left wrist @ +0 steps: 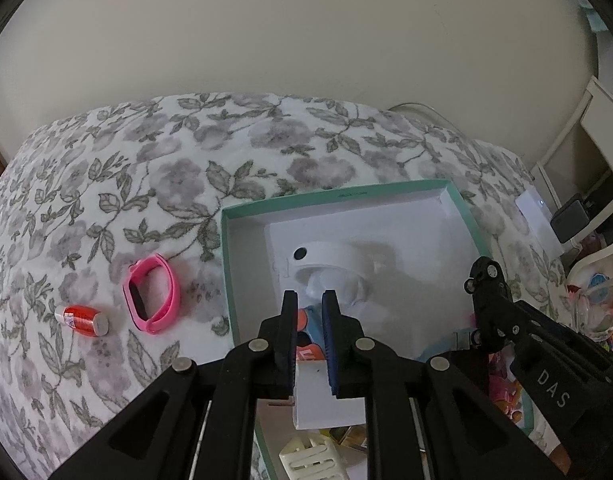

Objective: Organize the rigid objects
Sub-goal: 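Open the left tool to drop the watch while the right tool drops the black car into the tray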

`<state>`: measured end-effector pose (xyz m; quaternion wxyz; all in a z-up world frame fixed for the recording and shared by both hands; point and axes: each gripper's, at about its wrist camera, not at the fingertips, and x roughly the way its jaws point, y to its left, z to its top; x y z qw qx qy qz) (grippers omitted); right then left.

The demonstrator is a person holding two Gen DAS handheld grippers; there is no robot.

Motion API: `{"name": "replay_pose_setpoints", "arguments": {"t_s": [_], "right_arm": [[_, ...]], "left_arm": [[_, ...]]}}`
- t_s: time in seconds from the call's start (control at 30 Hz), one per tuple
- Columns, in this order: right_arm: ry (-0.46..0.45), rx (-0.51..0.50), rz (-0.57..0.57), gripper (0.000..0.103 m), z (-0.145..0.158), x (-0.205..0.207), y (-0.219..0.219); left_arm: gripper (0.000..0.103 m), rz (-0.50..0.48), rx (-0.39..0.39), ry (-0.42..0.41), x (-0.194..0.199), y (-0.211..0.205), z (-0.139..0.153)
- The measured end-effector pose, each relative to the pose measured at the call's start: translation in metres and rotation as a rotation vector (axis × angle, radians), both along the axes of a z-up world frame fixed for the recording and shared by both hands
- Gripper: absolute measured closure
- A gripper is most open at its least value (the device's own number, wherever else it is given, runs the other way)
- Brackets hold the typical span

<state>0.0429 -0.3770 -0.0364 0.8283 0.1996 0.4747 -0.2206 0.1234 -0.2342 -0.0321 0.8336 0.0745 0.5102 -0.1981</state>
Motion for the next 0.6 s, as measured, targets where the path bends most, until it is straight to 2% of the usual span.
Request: {"name": "replay_pose_setpoints", "arguments": {"t_s": [0.3,0.37,0.5,0.6], "right_arm": [[0.006,-0.017,-0.004,0.073,0.007,0.0,0.002],[0.014,-0.016,-0.004,0.073,0.007,0.0,0.002],[0.038,-0.02,0.001,0.073,0.004,0.002,0.003],[0.052,-0.022,0.003,0.073,0.002,0.002,0.003]], "left_arm": [[0.086,0.027,0.024,-0.011,0.003,0.008,0.014],[0.082,0.034,0.028,-0.012,0.005,0.011,0.018],[0.056,0.044,0.054,-0.013,0.007,0.015,0.023],[0.048,0.062,0.065,-0.007,0.011,0.021,0.026]]}}
